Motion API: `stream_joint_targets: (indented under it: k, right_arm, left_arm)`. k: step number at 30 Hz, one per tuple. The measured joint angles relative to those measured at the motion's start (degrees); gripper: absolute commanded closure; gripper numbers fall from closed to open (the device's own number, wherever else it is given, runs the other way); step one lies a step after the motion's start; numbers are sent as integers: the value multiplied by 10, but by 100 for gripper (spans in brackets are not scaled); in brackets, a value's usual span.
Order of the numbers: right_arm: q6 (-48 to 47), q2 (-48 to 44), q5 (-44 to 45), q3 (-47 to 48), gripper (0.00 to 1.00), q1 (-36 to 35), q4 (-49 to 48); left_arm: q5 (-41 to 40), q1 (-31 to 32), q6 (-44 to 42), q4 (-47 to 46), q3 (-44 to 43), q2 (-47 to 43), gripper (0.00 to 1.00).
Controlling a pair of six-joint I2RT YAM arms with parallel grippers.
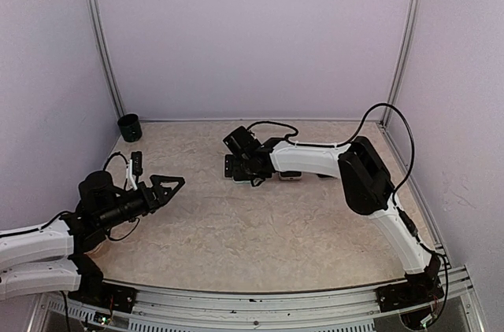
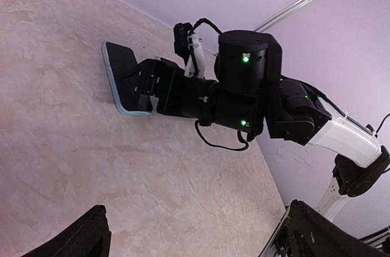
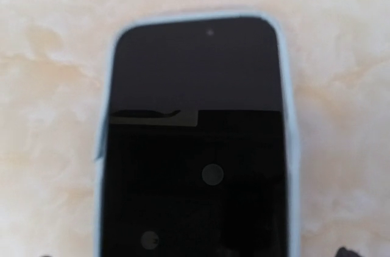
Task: Put the phone into the phone case
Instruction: Place the phone with the phone case at the center of the board, then reset both arms
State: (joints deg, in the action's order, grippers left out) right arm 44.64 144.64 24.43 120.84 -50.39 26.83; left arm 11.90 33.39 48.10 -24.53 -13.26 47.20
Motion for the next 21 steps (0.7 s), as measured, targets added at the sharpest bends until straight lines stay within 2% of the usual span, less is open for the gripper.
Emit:
stream_joint_targets:
  k: [5, 15, 21]
  right_arm:
    - [-44, -92, -7, -89, 1, -5, -37]
    - [-191, -475, 13, -473, 1, -14, -221]
    - [-245, -641, 13, -645, 0, -9, -266]
  left_arm:
    - [-20, -2, -14, 44, -21, 0, 1]
    - [-122, -5, -42, 176, -112, 0, 1]
    - [-195, -5, -70, 248, -161, 18, 1]
